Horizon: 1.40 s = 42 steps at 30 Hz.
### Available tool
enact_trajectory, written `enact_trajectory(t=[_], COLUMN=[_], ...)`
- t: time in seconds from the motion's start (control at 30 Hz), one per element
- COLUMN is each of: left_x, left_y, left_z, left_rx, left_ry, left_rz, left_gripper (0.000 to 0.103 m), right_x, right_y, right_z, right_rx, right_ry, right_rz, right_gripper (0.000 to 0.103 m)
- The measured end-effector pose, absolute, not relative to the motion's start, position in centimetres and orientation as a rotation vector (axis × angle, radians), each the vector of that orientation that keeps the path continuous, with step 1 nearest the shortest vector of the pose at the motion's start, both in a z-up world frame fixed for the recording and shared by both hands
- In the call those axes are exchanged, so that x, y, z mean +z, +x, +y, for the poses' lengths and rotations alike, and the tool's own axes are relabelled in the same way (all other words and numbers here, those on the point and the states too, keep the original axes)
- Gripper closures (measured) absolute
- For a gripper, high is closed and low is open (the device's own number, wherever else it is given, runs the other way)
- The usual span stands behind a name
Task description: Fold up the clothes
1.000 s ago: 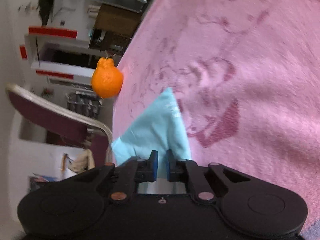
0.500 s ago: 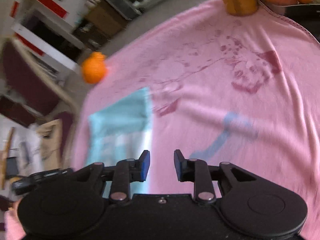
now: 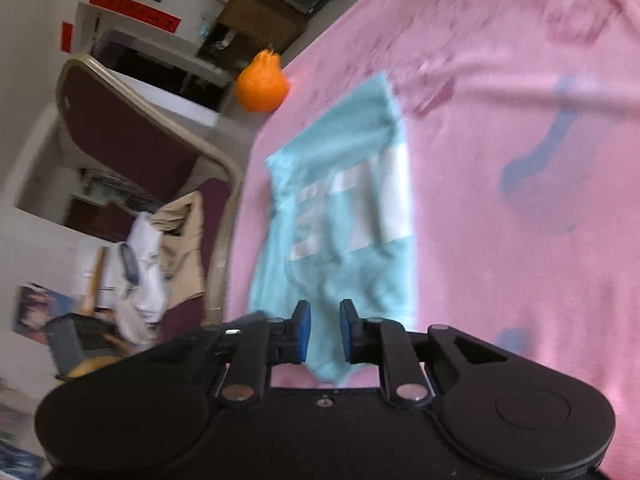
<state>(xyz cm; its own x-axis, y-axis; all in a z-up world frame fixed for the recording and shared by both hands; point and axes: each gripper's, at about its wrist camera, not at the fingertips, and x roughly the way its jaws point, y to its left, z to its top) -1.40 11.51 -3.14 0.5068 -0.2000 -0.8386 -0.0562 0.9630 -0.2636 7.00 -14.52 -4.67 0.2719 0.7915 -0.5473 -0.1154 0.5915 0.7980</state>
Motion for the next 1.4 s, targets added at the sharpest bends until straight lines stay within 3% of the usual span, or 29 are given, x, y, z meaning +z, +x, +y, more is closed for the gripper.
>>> enact_trajectory(t=[0.13, 0.2, 0.37, 0.5, 0.67, 0.83, 0.93, 1.17, 1.4], left_x=[-4.2, -4.1, -2.9, -1.0, -0.6, -0.2, 0.0, -1.2, -2.3], left_y=[-1.3, -1.8, -3.3, -4.5, -3.4, -2.4, -1.7, 0.9, 2.5], left_z=[10.8, 11.4, 12.8, 14.4, 14.9, 15.5, 15.8, 17.9, 18.4], left_rx=[-0.041, -0.022, 0.002, -0.026, 0.025, 0.076, 0.107, 0.167, 0.148], left_ry=[-0.162, -0.163, -0.165, -0.258, -0.291, -0.323, -0.343, -0.371, -0.417], left_rz=[1.095, 1.094, 1.049, 0.924, 0.905, 0.885, 0.873, 0.925, 0.987], left_gripper=[0.086, 0.088, 0.091, 0.089, 0.078, 0.078, 0.063, 0.057, 0.054], right_x=[-7.3, -8.1, -7.5, -5.1, 2.6, 8.8, 7.7, -1.8, -5.4], right_y=[8.3, 8.4, 7.7, 6.3, 5.2, 6.1, 7.9, 12.5, 13.8], right_z=[-12.9, -12.8, -14.6, -16.1, -18.0, -17.4, -16.1, -16.7, -16.3], right_rx=[0.672, 0.623, 0.602, 0.63, 0.717, 0.752, 0.704, 0.57, 0.564], right_ry=[0.753, 0.695, 0.685, 0.667, 0.7, 0.542, 0.435, 0.553, 0.612], right_rz=[1.217, 1.253, 1.293, 1.256, 1.028, 0.878, 0.892, 1.029, 1.132], right_gripper=[0.086, 0.103, 0.103, 0.085, 0.085, 0.07, 0.068, 0.067, 0.059])
